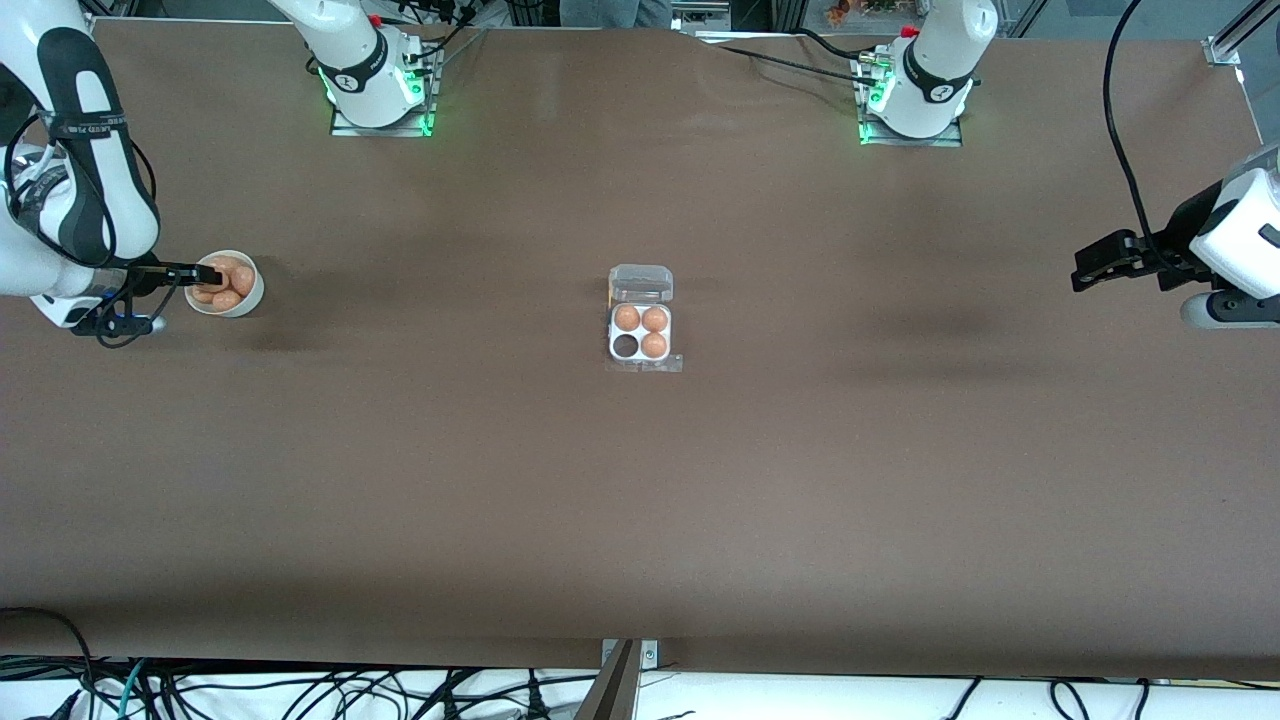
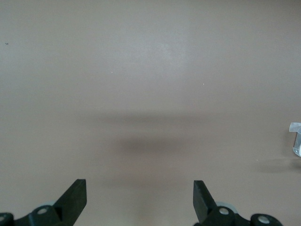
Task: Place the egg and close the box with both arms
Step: 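Grasp a brown egg in the bowl with the right gripper and lift, then carry the egg with the right gripper to the clear carton's empty slot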
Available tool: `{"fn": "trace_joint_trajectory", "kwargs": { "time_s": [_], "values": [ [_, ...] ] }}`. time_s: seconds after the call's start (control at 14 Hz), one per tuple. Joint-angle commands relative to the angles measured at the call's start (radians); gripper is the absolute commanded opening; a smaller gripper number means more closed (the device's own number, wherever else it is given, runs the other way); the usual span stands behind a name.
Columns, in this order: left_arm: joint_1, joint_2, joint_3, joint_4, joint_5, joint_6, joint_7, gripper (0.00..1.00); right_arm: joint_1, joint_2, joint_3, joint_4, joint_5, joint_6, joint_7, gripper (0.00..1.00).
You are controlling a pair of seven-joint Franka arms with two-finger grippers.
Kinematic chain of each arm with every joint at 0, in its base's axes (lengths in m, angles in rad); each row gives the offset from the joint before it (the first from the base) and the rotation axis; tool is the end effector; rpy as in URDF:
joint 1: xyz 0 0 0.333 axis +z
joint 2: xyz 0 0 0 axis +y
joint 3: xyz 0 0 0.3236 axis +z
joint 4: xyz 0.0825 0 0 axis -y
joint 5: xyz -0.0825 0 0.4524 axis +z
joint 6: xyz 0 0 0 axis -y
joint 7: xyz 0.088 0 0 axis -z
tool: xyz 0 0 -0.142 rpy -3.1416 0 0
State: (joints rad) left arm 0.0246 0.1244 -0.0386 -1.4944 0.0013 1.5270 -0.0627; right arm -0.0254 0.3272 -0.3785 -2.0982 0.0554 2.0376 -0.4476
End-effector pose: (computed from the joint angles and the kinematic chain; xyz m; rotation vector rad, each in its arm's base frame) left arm 0.6524 -0.0077 0.5551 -3.1373 -0.0765 0.1441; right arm 0.5255 -0.2285 0.1741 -3.0120 -0.0090 0.5514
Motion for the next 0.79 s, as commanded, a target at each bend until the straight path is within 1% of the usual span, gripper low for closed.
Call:
{"fn": "trace_joint_trajectory", "kwargs": {
  "time_s": [0.0, 0.21, 0.36, 0.5, 0.64, 0.71],
  "values": [
    [0.005, -0.011, 0.000, -0.012, -0.001, -0.005, 0.018, 1.00, 0.004, -0.020, 0.010, 0.059, 0.015, -0.083, -0.005, 0.38],
    [0.005, -0.011, 0.000, -0.012, -0.001, -0.005, 0.018, 1.00, 0.047, -0.020, 0.039, 0.164, 0.015, -0.183, 0.077, 0.38],
    [0.005, -0.011, 0.000, -0.012, -0.001, -0.007, 0.018, 1.00, 0.094, -0.026, 0.081, 0.199, 0.015, -0.194, 0.202, 0.38],
    [0.005, -0.011, 0.000, -0.012, -0.001, -0.007, 0.018, 1.00, 0.126, -0.028, 0.159, 0.228, 0.015, -0.194, 0.347, 0.38],
    [0.005, -0.011, 0.000, -0.012, -0.001, -0.007, 0.018, 1.00, 0.131, -0.025, 0.277, 0.265, 0.015, -0.194, 0.514, 0.38],
    [0.005, -0.011, 0.000, -0.012, -0.001, -0.010, 0.018, 1.00, 0.133, -0.019, 0.344, 0.285, 0.015, -0.192, 0.629, 0.38]
  ]
}}
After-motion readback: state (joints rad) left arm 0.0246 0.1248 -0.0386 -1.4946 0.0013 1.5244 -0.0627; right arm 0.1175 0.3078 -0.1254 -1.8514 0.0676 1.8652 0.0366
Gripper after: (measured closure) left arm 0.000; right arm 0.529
